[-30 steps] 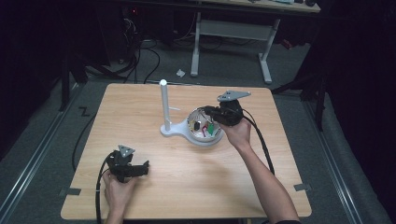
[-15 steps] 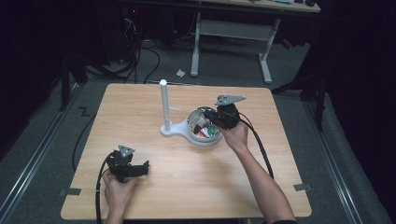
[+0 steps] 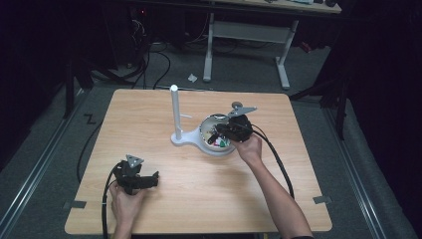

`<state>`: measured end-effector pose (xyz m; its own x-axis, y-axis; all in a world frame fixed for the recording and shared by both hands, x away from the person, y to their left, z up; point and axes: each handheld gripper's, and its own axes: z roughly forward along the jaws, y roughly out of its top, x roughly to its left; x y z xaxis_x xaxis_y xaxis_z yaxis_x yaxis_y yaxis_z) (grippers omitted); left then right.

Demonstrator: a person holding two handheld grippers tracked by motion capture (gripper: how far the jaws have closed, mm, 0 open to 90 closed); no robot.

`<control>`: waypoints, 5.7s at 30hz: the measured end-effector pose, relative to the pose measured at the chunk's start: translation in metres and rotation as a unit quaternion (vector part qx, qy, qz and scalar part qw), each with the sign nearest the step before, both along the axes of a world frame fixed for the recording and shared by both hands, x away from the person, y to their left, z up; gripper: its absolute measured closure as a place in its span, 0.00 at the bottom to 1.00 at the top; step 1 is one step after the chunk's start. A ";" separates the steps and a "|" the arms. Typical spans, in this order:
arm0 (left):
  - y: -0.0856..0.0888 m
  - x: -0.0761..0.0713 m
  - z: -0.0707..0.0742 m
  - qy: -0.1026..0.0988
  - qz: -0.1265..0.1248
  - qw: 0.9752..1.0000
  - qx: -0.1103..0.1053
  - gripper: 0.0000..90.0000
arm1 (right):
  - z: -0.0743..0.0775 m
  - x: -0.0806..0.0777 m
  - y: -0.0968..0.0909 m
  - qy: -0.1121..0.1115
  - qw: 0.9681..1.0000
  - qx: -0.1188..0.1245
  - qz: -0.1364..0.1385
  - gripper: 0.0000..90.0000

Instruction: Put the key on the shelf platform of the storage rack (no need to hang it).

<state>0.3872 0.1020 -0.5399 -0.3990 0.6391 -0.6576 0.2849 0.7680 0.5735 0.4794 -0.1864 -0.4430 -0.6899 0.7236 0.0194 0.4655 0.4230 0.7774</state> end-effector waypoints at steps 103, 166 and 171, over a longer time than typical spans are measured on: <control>-0.001 -0.001 0.000 0.002 -0.005 1.000 -0.002 0.01 | 0.034 -0.117 -0.136 -0.048 0.988 0.109 -0.103 0.53; -0.001 -0.001 0.000 0.003 -0.002 1.000 -0.004 0.01 | -0.044 -0.144 -0.120 -0.003 0.989 0.096 -0.111 0.51; -0.001 -0.001 0.000 0.003 -0.001 1.000 -0.004 0.01 | -0.052 -0.142 -0.115 0.004 0.990 0.085 -0.112 0.51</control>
